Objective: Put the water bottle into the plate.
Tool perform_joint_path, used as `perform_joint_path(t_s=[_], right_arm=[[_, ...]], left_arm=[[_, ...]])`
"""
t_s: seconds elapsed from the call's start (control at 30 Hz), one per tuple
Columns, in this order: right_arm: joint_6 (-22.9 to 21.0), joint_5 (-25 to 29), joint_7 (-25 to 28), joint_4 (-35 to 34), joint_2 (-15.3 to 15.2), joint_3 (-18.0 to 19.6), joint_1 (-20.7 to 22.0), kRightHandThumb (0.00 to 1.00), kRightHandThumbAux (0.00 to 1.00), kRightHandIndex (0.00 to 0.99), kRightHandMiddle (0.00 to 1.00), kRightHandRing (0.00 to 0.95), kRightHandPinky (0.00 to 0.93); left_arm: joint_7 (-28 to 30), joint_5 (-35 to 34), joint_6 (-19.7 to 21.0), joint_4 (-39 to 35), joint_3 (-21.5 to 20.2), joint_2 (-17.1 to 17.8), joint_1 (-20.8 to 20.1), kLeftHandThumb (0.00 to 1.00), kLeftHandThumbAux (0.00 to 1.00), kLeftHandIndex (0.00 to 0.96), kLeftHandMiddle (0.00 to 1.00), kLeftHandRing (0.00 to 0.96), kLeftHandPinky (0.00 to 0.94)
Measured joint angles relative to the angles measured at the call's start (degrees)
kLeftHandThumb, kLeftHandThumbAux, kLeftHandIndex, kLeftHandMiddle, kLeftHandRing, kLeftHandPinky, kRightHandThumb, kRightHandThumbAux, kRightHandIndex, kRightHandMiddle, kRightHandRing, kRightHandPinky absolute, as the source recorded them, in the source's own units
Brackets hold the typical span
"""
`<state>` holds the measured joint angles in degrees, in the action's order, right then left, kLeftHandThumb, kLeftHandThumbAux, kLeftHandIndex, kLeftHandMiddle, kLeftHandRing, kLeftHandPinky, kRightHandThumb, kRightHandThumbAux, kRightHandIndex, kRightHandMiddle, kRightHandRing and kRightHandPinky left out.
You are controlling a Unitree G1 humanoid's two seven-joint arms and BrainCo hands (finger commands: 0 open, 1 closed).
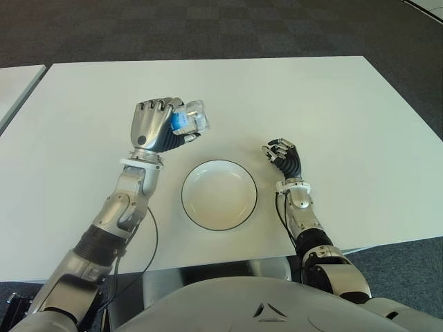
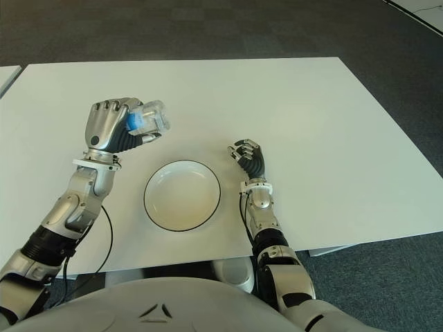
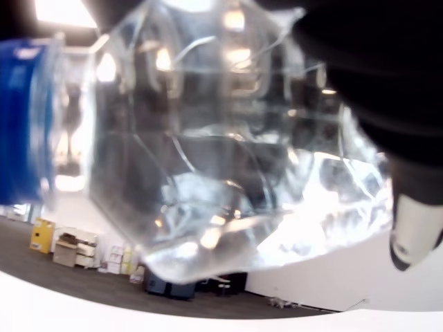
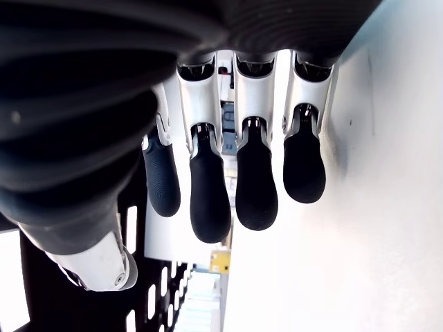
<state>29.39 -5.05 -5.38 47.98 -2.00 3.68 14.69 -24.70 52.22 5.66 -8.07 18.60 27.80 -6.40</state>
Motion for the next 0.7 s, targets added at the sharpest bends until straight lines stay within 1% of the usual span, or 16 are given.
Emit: perform_joint_path(t_s=[0.17, 0.27, 0.33, 0.43, 0.6, 0.7], right_arm=[[0.0, -0.01, 0.21, -0.02, -0.15, -0.04, -0.01, 0.707, 0.726, 0.435, 0.661, 0.656, 0.654], [0.0, -0.02, 0.24, -0.12, -0.2, -0.09, -0.05, 0.707, 0.726, 0.435, 0.659, 0.654, 0.651], [0.0, -0.01, 0.23, -0.15, -0.19, -0.09, -0.08, 0.707, 0.726, 0.435, 0.657, 0.653, 0.651], [0.0, -0.02, 0.24, -0.14, -0.2, -0.12, -0.13, 0.707, 0.726, 0.435, 0.657, 0.653, 0.652], [0.0, -0.03, 0.23, -0.11, -0.2, -0.13, -0.17, 0.707, 0.726, 0.435, 0.66, 0.656, 0.656], [0.0, -0.03, 0.19, 0.01, -0.21, -0.13, -0.17, 0.706, 0.726, 0.435, 0.662, 0.658, 0.658]], left_arm=[[-0.03, 0.82, -1.42, -2.48, -0.1, -0.44, 1.93, 0.852, 0.667, 0.401, 0.547, 0.873, 0.857], [-0.05, 1.83, -2.53, -5.08, 0.41, -1.0, 4.65, 0.852, 0.667, 0.401, 0.547, 0.873, 0.856], [0.31, 2.07, -4.21, -6.43, 1.09, -1.24, 6.16, 0.852, 0.667, 0.401, 0.547, 0.874, 0.857], [1.95, 2.3, -6.5, -7.71, 1.98, -1.1, 7.34, 0.852, 0.667, 0.401, 0.548, 0.874, 0.861], [5.97, 2.34, -10.94, -7.85, 3.28, -0.23, 7.34, 0.852, 0.667, 0.401, 0.548, 0.875, 0.867], [7.11, 2.4, -13.9, -5.9, 5.11, -0.34, 6.59, 0.852, 0.667, 0.401, 0.548, 0.874, 0.867]])
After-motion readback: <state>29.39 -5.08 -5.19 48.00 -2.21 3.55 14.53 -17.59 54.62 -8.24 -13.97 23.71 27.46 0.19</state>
